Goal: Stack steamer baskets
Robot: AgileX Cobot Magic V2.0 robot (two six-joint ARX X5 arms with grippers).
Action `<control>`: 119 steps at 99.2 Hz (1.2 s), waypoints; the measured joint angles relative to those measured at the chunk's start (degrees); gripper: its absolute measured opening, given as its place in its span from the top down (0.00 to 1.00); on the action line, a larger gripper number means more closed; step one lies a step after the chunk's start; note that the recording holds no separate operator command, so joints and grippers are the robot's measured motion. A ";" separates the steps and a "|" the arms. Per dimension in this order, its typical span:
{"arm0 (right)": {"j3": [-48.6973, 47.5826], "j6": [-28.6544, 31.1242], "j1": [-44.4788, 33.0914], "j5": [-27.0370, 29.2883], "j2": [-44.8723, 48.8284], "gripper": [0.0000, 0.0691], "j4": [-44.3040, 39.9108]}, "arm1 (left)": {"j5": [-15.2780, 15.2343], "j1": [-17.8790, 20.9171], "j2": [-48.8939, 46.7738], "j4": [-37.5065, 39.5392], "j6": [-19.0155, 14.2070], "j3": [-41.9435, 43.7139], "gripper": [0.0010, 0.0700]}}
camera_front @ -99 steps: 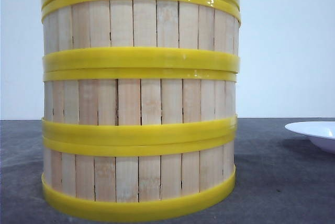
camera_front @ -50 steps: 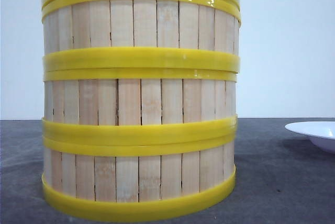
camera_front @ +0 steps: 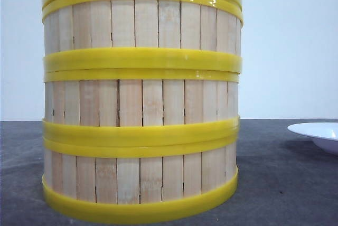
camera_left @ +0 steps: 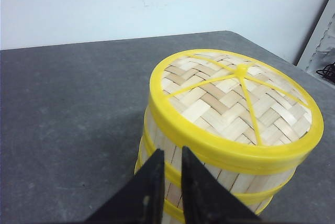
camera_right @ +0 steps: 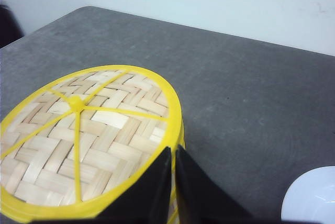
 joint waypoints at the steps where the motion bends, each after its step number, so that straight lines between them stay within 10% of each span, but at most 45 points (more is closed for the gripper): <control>1: 0.00 0.00 0.00 0.00 0.00 0.99 0.00 | 0.00 0.00 0.00 0.00 0.00 -0.02 0.97; 40: 0.00 0.02 0.00 0.00 0.00 0.99 0.00 | -4.37 1.11 0.00 1.42 0.07 -0.17 0.97; 89: 0.00 0.00 0.00 0.00 0.00 0.99 0.00 | -5.97 20.79 0.00 34.67 2.21 -29.31 0.97; 119: 0.00 0.02 0.00 0.00 0.00 0.99 0.00 | -9.09 24.94 -5.33 37.75 3.08 -41.03 0.97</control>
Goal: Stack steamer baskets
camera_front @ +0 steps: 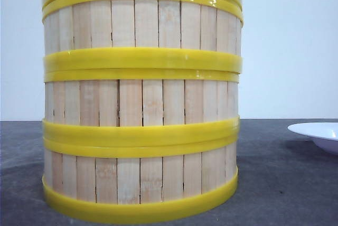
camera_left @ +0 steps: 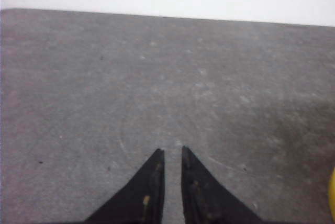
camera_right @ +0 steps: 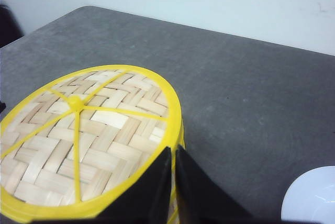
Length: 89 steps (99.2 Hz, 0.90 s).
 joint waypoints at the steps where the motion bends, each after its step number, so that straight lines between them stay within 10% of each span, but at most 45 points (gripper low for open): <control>1: 0.00 0.00 0.00 0.00 0.00 0.99 0.00 | -0.02 0.09 -0.35 0.00 0.02 -0.17 0.97; 89: 0.00 0.00 0.00 0.00 0.00 0.99 0.02 | 0.04 2.89 -6.14 -3.21 4.46 -1.81 0.97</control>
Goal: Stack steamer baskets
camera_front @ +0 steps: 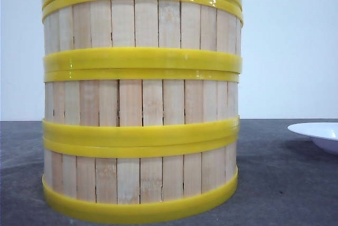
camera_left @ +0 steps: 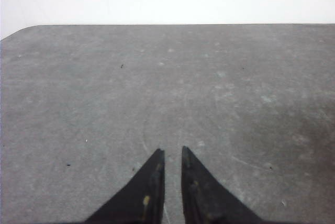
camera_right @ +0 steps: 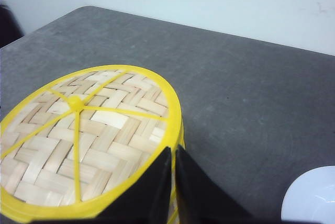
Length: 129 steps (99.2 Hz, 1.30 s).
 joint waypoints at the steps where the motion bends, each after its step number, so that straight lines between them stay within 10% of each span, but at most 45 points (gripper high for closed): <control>1: 0.00 0.00 0.00 0.00 0.00 0.99 0.02 | 0.00 0.00 0.00 0.00 0.00 0.00 0.97; 65: 0.00 -2.29 -1.42 1.07 -0.33 0.99 0.04 | 0.00 0.00 0.00 0.00 0.00 0.00 0.97; 95: -2.34 -6.69 -21.53 -2.12 -2.40 0.99 2.45 | 0.00 0.00 0.00 0.00 0.00 0.00 0.97; 129: -28.50 -11.30 -44.81 -16.96 -18.34 0.99 21.31 | 0.00 0.00 0.00 0.00 0.02 0.00 0.97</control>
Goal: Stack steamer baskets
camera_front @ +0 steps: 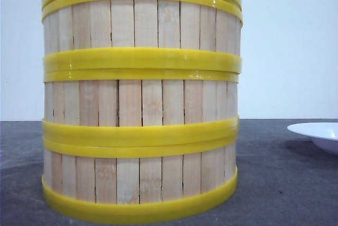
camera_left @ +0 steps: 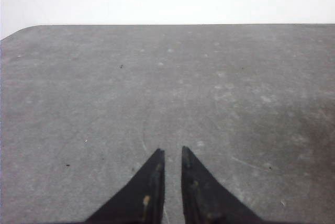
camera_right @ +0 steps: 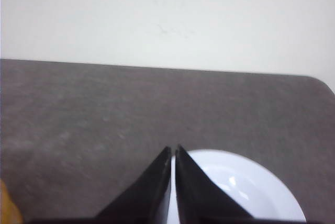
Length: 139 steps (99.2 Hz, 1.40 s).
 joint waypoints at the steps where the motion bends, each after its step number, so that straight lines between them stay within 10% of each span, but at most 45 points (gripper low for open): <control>1: -0.81 -0.02 -0.42 -0.13 -0.52 0.99 0.24 | 0.00 0.00 0.00 0.00 -0.02 0.00 0.97; 47: -22.82 -0.33 -10.99 -3.08 -16.41 0.99 4.02 | 0.00 0.00 0.00 0.00 -0.02 0.00 0.97; 139: -25.90 -2.19 -12.98 -4.39 -20.59 0.99 4.39 | 0.00 0.00 0.00 0.00 -0.02 0.00 0.97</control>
